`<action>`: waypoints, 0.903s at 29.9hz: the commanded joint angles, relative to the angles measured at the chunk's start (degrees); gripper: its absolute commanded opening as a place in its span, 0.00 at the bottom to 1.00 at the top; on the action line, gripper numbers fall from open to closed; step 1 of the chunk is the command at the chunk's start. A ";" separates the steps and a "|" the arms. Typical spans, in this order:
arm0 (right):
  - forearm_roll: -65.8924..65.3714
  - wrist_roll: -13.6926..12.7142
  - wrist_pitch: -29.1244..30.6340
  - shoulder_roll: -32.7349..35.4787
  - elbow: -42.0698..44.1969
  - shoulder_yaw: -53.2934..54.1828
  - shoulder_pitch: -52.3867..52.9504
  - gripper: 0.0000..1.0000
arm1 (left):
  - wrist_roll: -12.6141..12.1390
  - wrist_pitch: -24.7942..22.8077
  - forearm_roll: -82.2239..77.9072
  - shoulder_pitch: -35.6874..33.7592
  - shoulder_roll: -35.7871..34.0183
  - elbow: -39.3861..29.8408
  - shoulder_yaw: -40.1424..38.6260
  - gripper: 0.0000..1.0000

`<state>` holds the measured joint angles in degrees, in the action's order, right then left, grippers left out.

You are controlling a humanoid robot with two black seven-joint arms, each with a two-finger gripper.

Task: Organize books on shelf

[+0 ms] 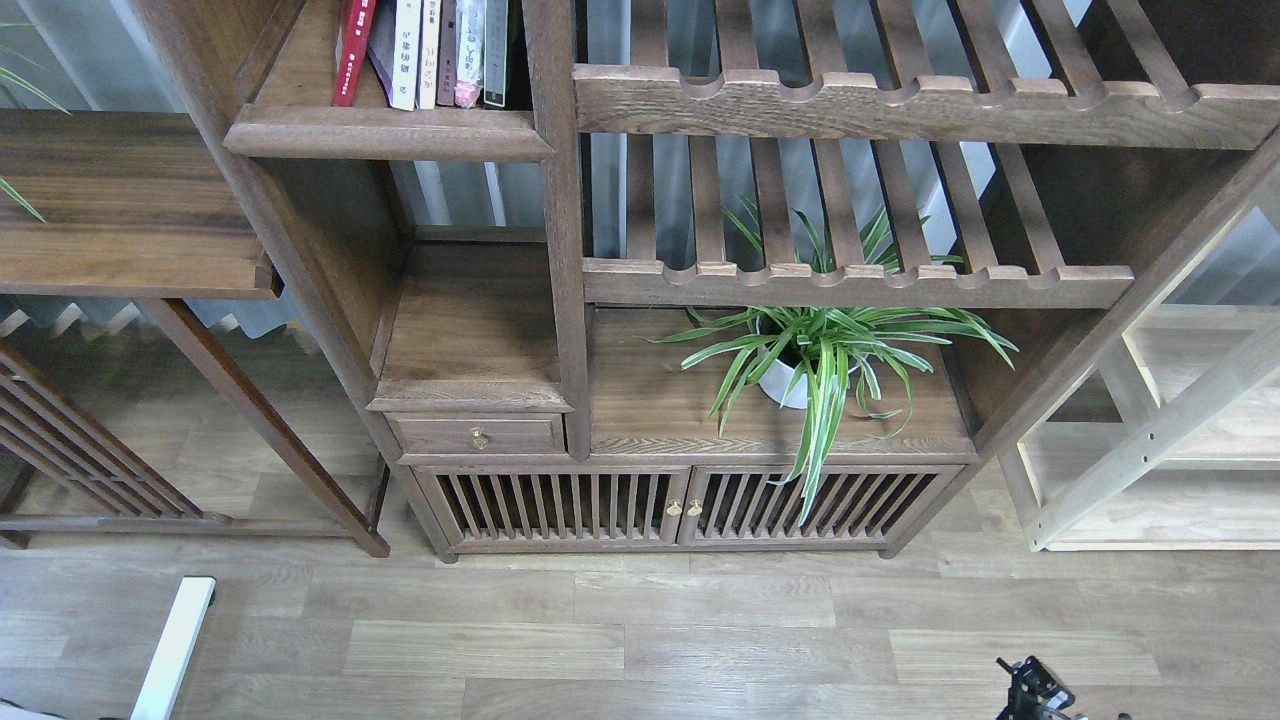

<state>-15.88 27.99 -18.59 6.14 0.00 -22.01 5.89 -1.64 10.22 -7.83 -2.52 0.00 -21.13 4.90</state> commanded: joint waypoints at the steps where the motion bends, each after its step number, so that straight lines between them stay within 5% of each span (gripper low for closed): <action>1: -0.20 0.01 2.58 -1.04 2.63 -0.66 -1.49 1.00 | -0.30 -0.55 -0.08 0.76 0.00 1.53 0.28 0.98; 5: -1.08 0.01 5.05 -1.31 4.30 -2.24 -2.81 1.00 | -0.21 -0.46 -0.61 0.94 0.00 1.62 1.68 0.98; 8: -1.78 -2.41 5.23 -1.40 4.40 -6.72 -3.34 1.00 | -0.12 -0.46 -0.52 0.94 0.00 1.62 4.23 0.98; 16: 1.81 -14.10 12.25 -1.13 5.36 -5.95 -3.43 1.00 | -0.21 -0.46 0.19 1.03 0.00 1.53 4.07 0.99; 27: 4.98 -14.46 12.88 -3.06 7.91 8.12 -3.52 1.00 | -1.79 -0.73 1.33 0.77 0.00 3.64 2.57 0.99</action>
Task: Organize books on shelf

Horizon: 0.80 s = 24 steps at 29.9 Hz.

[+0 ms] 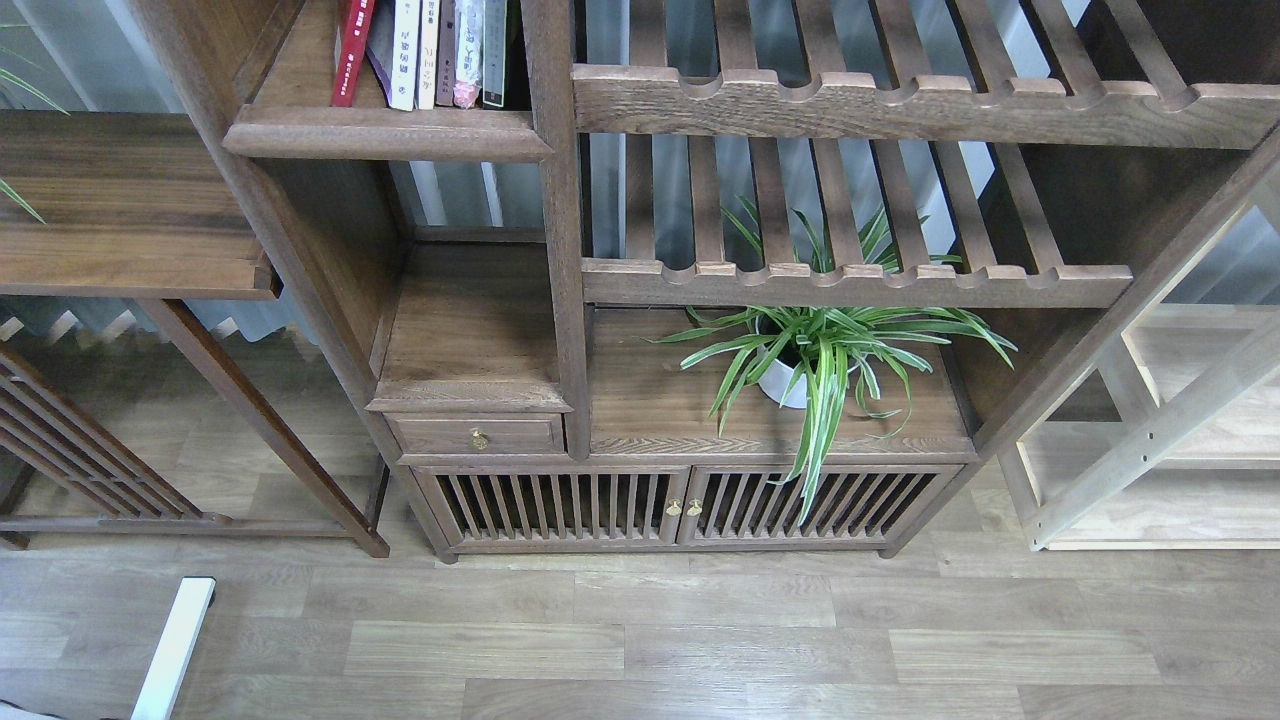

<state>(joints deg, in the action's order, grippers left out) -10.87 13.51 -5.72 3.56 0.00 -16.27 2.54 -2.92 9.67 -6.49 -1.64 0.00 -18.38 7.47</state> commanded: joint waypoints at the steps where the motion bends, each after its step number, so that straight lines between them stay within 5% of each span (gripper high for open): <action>1: 0.06 0.02 0.01 -0.75 8.08 2.64 -0.17 1.00 | -0.51 -0.35 -0.27 -0.12 0.00 1.06 0.26 0.99; 7: 5.33 -1.91 0.27 -0.92 8.61 7.21 -0.17 1.00 | -0.68 -0.97 0.60 -1.09 0.00 1.41 -1.23 0.99; 15: 12.63 -9.02 1.50 -1.01 8.61 14.06 -0.87 1.00 | -1.30 -2.99 6.92 -1.00 0.00 2.29 -11.60 0.99; 18: 13.77 -13.06 1.41 -1.27 8.70 17.05 -1.40 1.00 | -3.40 -3.52 9.83 -0.91 0.00 3.35 -12.13 0.99; 24: 13.95 -16.59 -0.43 -1.63 9.93 18.90 -1.84 1.00 | -4.29 -3.52 10.18 -0.91 0.00 3.35 -12.40 0.99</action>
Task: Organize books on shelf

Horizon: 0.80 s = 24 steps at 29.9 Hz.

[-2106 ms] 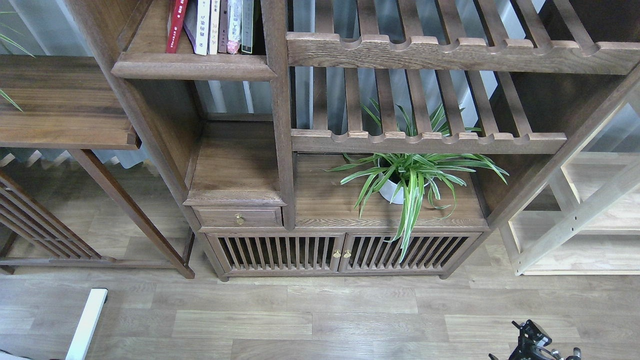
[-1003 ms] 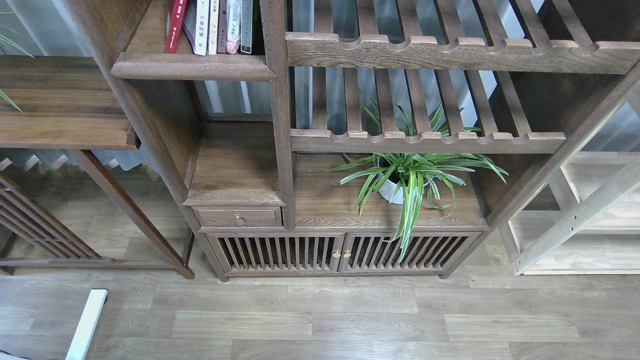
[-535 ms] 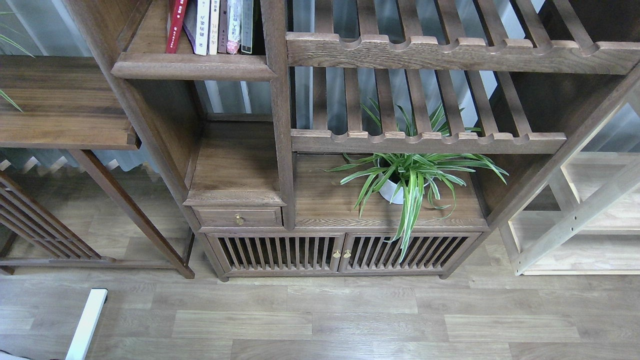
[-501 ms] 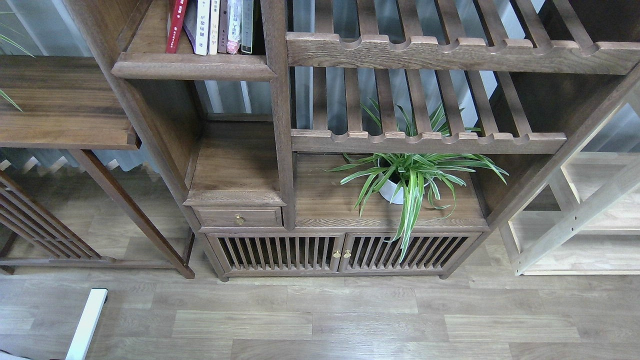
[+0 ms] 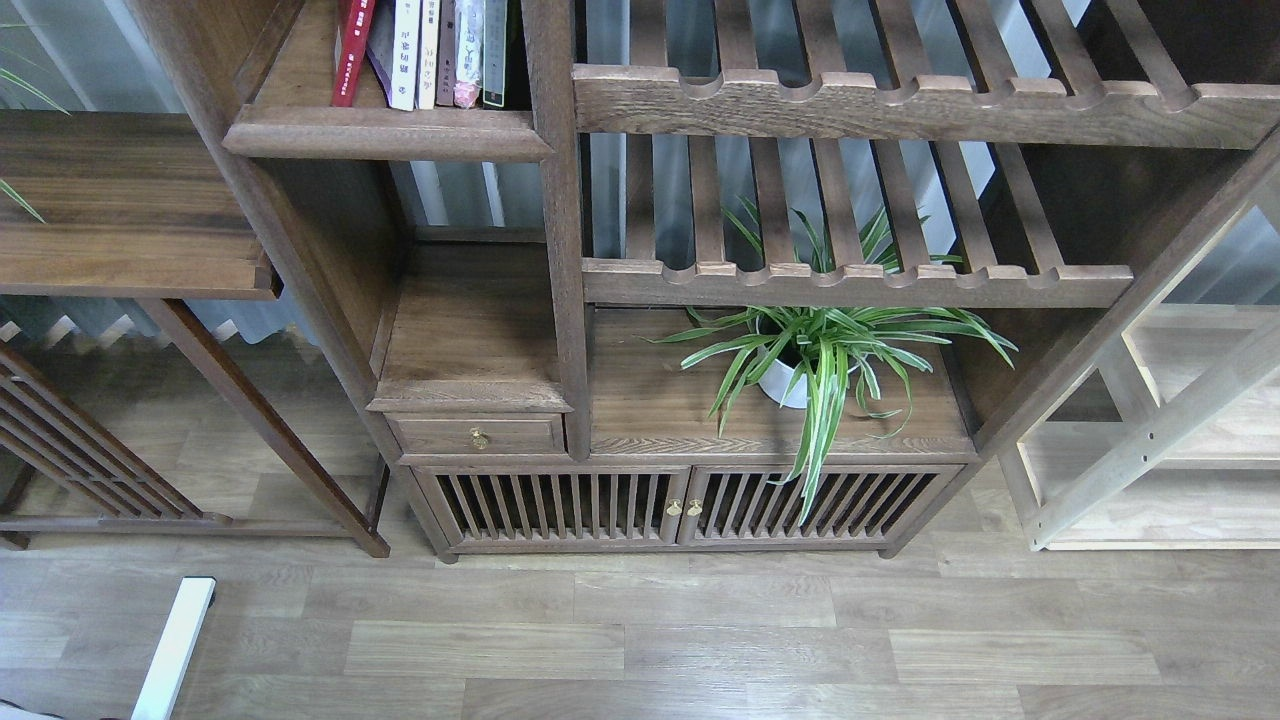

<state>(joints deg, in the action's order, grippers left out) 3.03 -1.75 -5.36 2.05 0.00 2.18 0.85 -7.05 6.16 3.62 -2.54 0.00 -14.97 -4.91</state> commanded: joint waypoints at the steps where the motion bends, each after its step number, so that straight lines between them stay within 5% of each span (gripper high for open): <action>1: -0.04 -1.42 -0.79 -0.11 9.93 0.46 -0.15 1.00 | -0.16 -0.01 0.07 -0.01 0.00 -0.06 0.16 0.99; 11: -2.76 1.66 -0.09 -1.34 9.49 -3.59 -2.08 1.00 | 0.28 0.08 -0.72 -0.01 0.00 -0.41 1.04 0.99; 24: -2.76 1.92 -0.09 -2.05 9.23 -3.59 -0.94 1.00 | 0.19 0.17 -0.72 0.26 0.00 -0.24 1.04 0.99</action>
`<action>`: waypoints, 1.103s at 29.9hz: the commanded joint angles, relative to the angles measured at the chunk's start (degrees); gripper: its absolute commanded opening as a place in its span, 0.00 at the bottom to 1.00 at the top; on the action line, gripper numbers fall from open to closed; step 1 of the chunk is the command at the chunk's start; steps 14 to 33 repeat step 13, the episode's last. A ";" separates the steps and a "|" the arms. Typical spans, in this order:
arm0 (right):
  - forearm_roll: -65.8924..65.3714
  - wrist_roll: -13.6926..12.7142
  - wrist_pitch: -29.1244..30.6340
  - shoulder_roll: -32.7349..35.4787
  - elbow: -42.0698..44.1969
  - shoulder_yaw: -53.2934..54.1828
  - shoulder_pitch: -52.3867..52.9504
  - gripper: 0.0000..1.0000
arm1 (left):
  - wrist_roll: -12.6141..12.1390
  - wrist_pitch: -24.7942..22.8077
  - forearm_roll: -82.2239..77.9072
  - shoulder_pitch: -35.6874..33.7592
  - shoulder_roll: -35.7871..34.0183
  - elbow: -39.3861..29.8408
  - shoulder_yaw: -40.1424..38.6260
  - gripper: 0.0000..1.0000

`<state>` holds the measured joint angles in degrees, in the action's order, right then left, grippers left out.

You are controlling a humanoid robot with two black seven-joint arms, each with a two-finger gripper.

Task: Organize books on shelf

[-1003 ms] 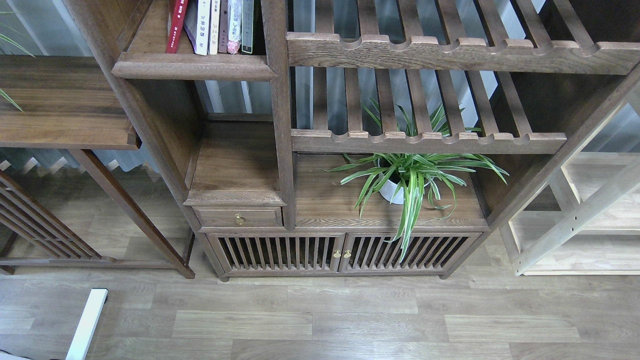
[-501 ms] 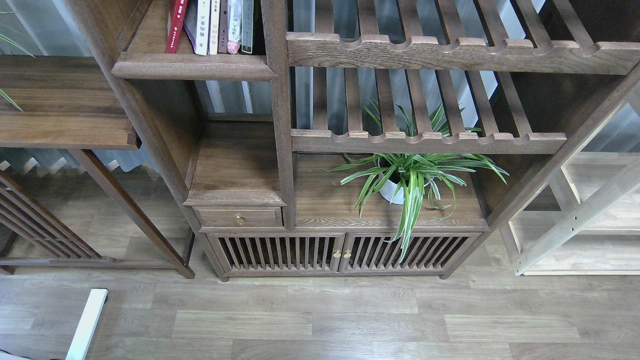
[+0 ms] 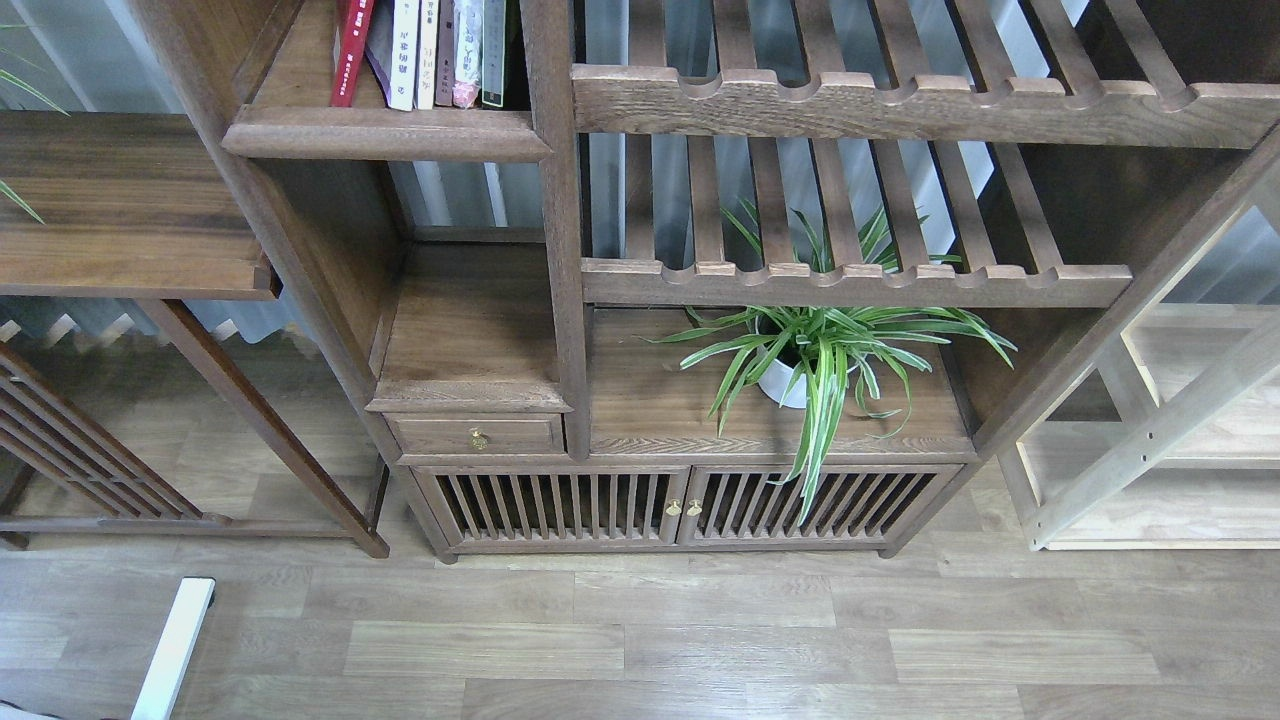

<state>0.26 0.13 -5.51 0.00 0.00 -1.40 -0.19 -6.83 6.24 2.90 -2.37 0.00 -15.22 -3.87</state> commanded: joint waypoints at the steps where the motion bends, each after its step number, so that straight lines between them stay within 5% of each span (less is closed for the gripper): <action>1: 0.00 0.04 0.06 0.00 9.23 0.00 0.10 1.00 | -0.03 0.09 0.00 0.09 0.00 0.01 0.00 0.99; 33: 0.00 0.04 0.06 0.00 9.23 0.00 -0.87 1.00 | -0.03 0.09 0.00 0.09 0.00 0.10 0.00 0.99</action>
